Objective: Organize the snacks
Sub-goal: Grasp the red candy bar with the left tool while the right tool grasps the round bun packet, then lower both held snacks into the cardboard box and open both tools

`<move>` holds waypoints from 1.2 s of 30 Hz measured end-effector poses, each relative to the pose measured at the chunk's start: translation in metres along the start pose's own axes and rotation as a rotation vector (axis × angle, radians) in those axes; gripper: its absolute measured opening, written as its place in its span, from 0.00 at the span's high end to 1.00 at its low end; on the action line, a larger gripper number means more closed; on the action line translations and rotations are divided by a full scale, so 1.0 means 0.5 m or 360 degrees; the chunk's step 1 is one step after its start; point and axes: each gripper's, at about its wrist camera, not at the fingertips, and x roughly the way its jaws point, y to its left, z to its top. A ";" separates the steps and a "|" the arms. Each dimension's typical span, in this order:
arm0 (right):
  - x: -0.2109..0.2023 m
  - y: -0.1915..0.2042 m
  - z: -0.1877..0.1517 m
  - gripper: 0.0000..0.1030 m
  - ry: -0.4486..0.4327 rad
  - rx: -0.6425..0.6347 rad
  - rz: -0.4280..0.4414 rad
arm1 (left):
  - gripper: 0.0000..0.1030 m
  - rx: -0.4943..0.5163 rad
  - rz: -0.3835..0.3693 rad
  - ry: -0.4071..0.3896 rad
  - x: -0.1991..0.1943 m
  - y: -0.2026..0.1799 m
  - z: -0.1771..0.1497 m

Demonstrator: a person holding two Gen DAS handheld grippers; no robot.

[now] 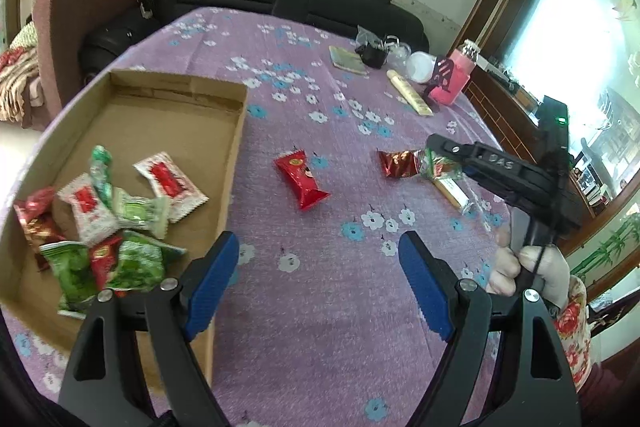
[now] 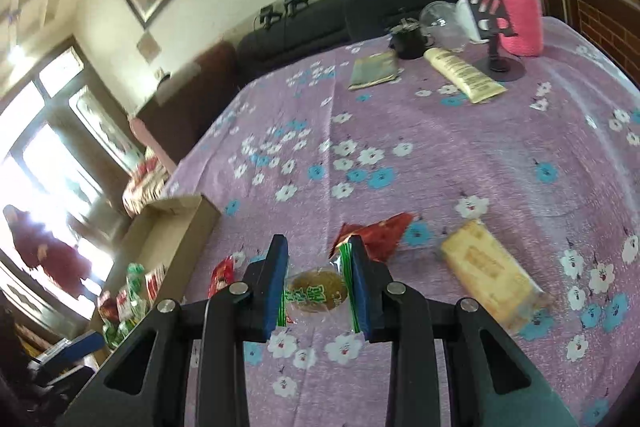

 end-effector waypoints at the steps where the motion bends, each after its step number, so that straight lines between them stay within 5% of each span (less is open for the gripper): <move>1: -0.001 -0.004 0.000 0.71 -0.0004 0.0011 0.0007 | 0.20 0.0000 0.0003 0.0022 0.018 -0.005 0.006; 14: -0.011 -0.019 0.001 0.71 -0.0008 0.0048 0.0128 | 0.23 0.0220 0.0221 0.0198 0.245 -0.060 0.108; 18: -0.014 -0.022 0.002 0.71 -0.0020 0.0057 0.0151 | 0.42 0.0289 0.0353 0.0245 0.284 -0.053 0.108; 19: -0.013 -0.023 0.002 0.71 -0.0018 0.0061 0.0156 | 0.54 0.0295 0.0357 0.0266 0.291 -0.049 0.103; 21: -0.011 -0.023 0.001 0.71 -0.0014 0.0063 0.0160 | 0.66 0.0306 0.0347 0.0257 0.289 -0.047 0.099; 30: -0.007 -0.016 -0.004 0.71 -0.0011 0.0035 0.0129 | 0.67 0.0217 0.0177 0.0206 0.245 -0.048 0.089; 36: -0.006 -0.002 -0.012 0.71 -0.0012 -0.0011 0.0126 | 0.67 0.0097 0.0032 0.0085 0.138 -0.035 0.092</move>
